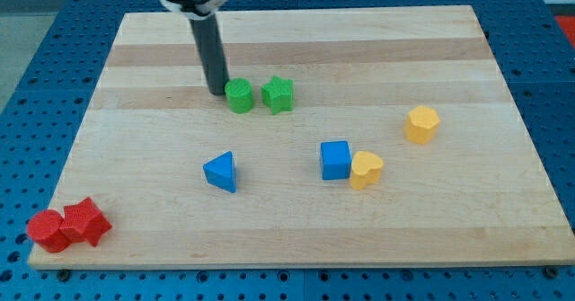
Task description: Push the yellow blocks to the center right side of the board
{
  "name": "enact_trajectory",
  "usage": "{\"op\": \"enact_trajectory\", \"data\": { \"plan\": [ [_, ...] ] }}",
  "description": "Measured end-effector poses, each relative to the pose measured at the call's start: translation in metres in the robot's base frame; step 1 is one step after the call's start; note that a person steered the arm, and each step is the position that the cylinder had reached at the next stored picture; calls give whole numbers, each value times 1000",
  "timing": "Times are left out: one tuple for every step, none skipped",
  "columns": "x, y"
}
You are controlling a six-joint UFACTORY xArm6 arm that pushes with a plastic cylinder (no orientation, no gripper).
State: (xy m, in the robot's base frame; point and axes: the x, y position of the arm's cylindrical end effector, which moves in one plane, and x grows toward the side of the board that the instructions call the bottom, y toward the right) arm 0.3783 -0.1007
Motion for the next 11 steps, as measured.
{"op": "enact_trajectory", "data": {
  "plan": [
    [9, 21],
    [9, 23],
    [9, 19],
    [16, -21],
    [62, -44],
    [112, -39],
    [117, 12],
    [100, 64],
    [113, 67],
    [146, 71],
    [170, 99]
  ]
}}
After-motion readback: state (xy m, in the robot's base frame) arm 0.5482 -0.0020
